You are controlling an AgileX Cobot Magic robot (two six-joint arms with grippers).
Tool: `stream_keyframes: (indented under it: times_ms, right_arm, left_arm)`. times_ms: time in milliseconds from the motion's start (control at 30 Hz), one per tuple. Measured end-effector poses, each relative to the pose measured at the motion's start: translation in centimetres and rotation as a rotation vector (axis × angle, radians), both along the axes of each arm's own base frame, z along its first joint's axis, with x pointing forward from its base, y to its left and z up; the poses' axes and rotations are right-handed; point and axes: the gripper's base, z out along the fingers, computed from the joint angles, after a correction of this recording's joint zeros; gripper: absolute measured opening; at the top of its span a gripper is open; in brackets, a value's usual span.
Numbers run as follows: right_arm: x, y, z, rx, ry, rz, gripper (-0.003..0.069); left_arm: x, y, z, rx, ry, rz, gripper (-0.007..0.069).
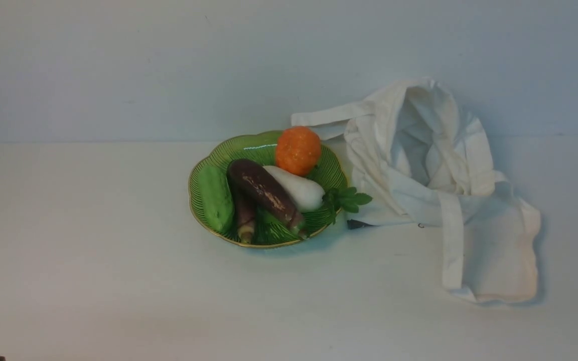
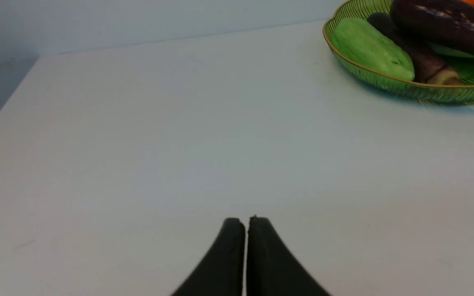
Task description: Take vegetables from cloth bag on white table place on plate.
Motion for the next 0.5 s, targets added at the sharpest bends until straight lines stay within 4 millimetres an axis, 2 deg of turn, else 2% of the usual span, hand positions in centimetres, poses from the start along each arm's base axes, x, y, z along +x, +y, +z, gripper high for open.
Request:
stream_keyframes:
  times_ms: [133,200,400,500]
  right_arm:
    - [0.3,0.0,-1.0,-0.034,-0.005,-0.018,-0.0015]
    - [0.7,-0.2,-2.7,-0.101,0.006,-0.052,-0.0015]
    - [0.4,-1.2,-5.9,-0.133,0.014,-0.169,-0.0015]
    - [0.2,-1.8,-6.9,-0.143,0.001,-0.253,-0.0015]
  left_arm:
    - [0.0,0.0,0.0,0.0,0.0,0.0,-0.0005]
    - [0.0,0.0,0.0,0.0,0.0,0.0,-0.0005]
    - [0.0,0.0,0.0,0.0,0.0,0.0,-0.0005]
    - [0.0,0.0,0.0,0.0,0.0,0.0,-0.0005]
